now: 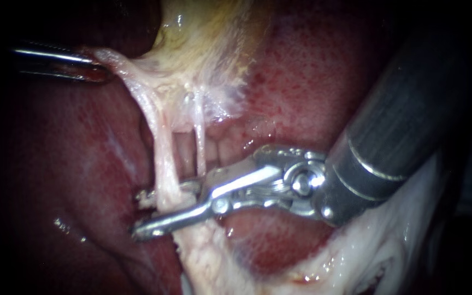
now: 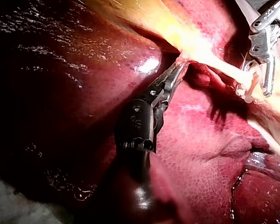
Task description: Clipping second clip left tube
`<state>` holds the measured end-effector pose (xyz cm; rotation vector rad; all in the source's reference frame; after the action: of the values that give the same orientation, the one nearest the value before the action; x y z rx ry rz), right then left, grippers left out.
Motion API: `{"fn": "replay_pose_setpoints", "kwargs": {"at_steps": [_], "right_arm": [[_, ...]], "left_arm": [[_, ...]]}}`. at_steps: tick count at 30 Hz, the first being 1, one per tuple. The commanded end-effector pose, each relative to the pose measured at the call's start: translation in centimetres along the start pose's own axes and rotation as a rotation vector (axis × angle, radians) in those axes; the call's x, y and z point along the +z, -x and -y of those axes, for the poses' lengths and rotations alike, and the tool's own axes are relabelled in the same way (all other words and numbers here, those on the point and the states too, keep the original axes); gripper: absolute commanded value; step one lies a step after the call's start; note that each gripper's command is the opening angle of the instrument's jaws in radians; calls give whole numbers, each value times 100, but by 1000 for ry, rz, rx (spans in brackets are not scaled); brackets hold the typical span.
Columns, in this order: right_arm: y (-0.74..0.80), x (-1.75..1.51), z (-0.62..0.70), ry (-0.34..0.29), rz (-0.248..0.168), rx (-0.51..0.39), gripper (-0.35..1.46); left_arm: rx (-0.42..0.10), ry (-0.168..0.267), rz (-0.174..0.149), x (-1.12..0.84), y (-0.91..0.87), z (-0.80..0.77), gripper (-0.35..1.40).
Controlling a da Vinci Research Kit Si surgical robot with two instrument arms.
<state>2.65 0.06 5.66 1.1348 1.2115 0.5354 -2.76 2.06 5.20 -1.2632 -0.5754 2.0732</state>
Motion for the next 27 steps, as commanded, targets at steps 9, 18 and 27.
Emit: {"fn": "replay_pose_setpoints", "kwargs": {"at_steps": [9, 18, 27], "right_arm": [[2, -2, -1, -2, 2, -40, -2], [5, -6, 1, -5, 4, -41, -35], [6, -7, 1, -6, 5, -42, -35]], "left_arm": [[0, 0, 0, 0, 0, 0, -35], [0, 0, 0, 0, 0, 1, -35], [0, 0, 0, 0, 0, 1, -35]]}}
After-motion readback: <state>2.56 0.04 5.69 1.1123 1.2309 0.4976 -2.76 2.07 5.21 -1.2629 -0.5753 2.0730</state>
